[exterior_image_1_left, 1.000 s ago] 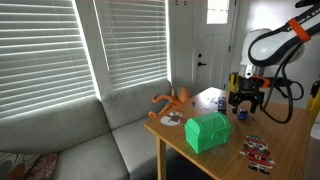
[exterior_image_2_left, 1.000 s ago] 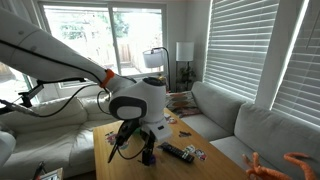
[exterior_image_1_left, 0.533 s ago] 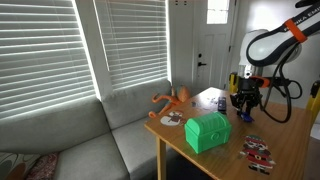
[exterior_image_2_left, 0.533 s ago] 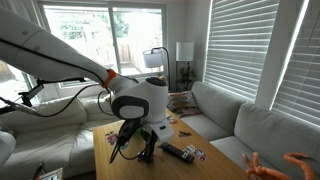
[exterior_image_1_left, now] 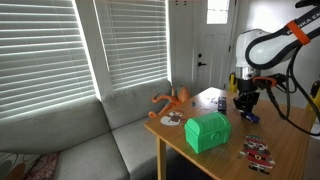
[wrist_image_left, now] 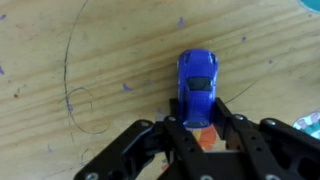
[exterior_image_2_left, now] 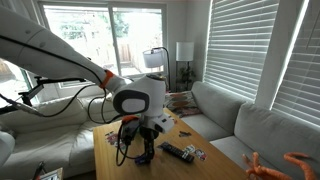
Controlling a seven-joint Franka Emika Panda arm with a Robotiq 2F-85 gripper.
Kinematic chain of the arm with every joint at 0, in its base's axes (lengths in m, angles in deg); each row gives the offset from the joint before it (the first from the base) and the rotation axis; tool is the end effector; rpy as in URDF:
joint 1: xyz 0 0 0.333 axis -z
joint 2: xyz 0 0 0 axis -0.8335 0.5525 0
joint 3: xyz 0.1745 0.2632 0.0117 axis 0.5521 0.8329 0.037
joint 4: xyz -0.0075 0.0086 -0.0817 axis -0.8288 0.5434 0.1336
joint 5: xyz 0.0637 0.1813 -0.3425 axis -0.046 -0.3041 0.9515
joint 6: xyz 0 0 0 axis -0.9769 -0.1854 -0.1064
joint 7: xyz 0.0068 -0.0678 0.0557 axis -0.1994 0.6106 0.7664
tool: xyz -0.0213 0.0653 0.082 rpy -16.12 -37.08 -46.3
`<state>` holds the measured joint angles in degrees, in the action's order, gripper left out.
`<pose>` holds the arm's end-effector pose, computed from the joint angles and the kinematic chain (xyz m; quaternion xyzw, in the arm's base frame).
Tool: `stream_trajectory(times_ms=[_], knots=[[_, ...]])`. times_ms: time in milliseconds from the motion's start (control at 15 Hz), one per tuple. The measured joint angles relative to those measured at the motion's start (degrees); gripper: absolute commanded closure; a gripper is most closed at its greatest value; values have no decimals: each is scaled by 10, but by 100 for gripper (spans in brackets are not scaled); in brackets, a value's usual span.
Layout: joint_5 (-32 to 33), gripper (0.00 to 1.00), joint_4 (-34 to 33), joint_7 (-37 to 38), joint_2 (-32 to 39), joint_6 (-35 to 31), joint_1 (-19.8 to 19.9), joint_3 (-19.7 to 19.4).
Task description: Pick up the blue toy car and turn it anticlockwise once and then slide it back and forth three times on the table
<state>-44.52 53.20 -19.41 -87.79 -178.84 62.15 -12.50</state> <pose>0.4987 -0.0937 0.3536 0.9831 -0.1728 -0.0593 0.0104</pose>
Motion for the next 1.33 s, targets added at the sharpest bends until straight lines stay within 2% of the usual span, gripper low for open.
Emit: stream_trajectory(times_ms=[200,600,1333], knots=[[38,89,-3,-41,-1,0,-12,9],[48,89,-1,-169,0,14,-36,27],[143,89,7,-364,-4,31,-67,56]])
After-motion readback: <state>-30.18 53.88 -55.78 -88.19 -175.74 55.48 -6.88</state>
